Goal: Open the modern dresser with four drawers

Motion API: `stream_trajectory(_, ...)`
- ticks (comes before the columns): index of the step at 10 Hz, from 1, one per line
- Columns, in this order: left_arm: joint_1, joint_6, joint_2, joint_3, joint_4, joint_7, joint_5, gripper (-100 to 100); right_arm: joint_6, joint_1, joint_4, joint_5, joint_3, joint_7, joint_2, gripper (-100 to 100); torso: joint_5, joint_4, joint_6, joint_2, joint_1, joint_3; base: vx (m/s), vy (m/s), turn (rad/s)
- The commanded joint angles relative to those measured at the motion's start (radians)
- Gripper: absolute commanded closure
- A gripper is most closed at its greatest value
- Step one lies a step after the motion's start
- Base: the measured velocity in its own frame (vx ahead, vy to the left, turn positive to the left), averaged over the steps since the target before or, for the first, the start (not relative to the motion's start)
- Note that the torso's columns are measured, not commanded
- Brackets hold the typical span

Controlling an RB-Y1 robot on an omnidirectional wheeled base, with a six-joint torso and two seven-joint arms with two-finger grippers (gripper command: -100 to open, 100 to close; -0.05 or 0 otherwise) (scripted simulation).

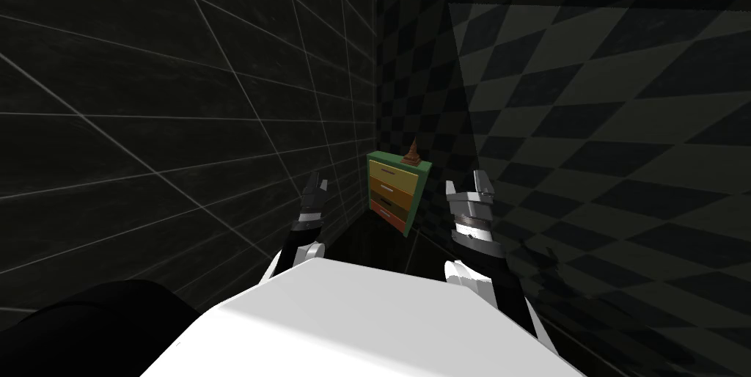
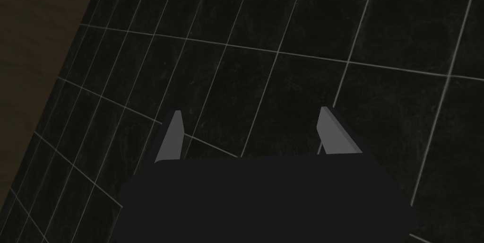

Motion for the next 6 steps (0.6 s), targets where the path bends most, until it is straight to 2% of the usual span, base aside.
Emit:
stream_trajectory(1, 0.0, 0.0, 0.0, 0.0, 0.0, 0.0, 0.0, 0, 0.0, 0.0, 0.0, 0.0, 0.0, 0.0, 0.0, 0, 0.0, 0.041, 0.0, 0.04, 0.0, -0.082, 0.0, 0.0, 0.0)
stream_trajectory(6, 0.0, 0.0, 0.0, 0.0, 0.0, 0.0, 0.0, 0, 0.0, 0.0, 0.0, 0.0, 0.0, 0.0, 0.0, 0, 0.0, 0.396, 0.0, 0.396, 0.0, -0.792, 0.0, 0.0, 0.0)
